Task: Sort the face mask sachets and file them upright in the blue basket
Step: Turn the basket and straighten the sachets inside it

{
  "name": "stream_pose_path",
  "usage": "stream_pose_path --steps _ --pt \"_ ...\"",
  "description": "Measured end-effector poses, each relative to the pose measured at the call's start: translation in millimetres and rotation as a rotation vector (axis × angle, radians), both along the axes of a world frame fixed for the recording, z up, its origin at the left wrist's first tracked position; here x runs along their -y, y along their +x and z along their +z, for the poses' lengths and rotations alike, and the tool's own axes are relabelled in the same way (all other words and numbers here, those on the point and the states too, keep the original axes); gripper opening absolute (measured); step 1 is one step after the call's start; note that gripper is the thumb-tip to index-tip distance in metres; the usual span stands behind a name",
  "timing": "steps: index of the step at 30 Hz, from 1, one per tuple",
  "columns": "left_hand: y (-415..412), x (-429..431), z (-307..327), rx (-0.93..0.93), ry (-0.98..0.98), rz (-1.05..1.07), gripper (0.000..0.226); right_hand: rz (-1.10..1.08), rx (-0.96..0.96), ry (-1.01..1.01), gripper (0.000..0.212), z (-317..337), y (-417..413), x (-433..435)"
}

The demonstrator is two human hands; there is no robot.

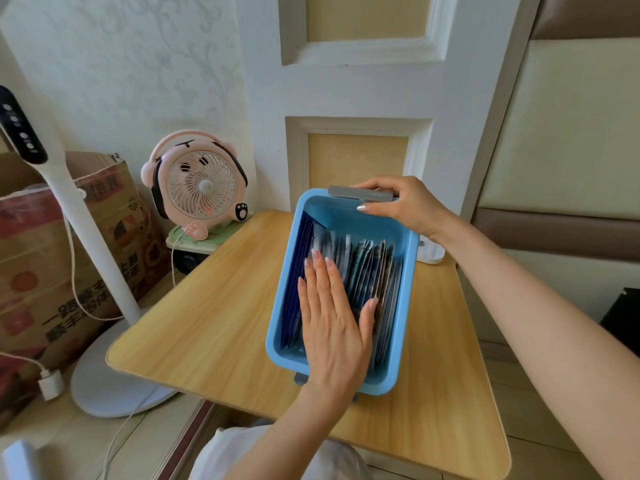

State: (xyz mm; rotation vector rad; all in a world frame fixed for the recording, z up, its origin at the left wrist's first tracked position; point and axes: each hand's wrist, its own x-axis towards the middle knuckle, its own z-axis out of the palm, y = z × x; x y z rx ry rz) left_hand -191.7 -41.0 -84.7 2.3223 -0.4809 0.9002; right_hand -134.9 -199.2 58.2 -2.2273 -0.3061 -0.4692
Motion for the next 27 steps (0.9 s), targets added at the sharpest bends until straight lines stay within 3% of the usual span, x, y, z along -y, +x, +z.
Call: stream_pose_path --steps 5,11,27 --pt "8.4 -23.8 19.2 0.120 -0.173 0.068 0.031 0.024 -0.002 0.013 0.030 0.2 -4.4 -1.7" --pt "33.3 -40.9 40.8 0.249 0.014 0.238 0.009 0.059 -0.009 0.020 0.031 2.2 -5.1 -4.0" --pt "39.9 -48.6 43.2 0.224 -0.010 0.125 0.009 0.033 -0.010 0.019 0.032 0.6 -1.0 -0.7"
